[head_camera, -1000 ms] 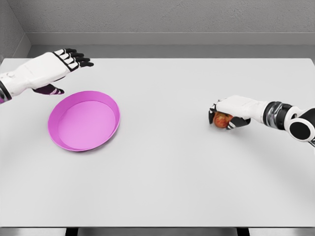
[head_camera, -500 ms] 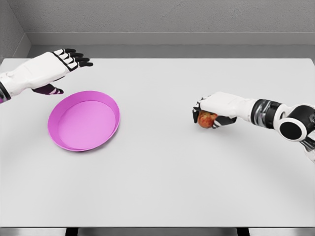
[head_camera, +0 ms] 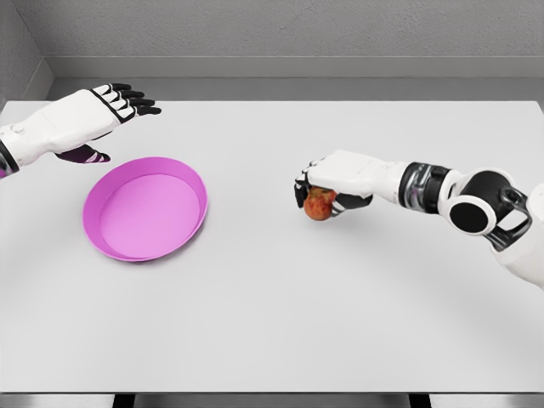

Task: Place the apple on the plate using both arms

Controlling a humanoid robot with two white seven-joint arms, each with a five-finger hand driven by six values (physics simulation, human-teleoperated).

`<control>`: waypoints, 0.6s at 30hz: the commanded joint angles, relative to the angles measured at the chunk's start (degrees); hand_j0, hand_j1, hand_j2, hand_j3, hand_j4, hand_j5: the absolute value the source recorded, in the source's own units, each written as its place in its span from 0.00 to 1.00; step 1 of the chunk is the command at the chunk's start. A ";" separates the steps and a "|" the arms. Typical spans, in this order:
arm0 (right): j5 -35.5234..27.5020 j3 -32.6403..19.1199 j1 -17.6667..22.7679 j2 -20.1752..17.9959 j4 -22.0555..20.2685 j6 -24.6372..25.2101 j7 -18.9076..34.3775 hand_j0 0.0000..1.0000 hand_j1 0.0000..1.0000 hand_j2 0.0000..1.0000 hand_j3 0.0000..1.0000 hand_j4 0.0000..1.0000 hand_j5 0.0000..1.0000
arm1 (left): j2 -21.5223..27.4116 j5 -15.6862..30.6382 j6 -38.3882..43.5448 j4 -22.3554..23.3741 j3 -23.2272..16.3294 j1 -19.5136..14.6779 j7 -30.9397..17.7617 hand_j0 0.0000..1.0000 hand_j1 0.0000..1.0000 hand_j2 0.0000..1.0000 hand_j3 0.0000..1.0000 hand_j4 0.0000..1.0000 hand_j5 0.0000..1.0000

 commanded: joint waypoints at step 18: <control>-0.17 3.32 -2.29 3.55 -0.02 1.57 -0.28 1.00 1.00 1.00 1.00 1.00 1.00 | -0.57 0.35 0.03 -1.23 0.14 0.09 -0.04 1.00 1.00 1.00 1.00 1.00 1.00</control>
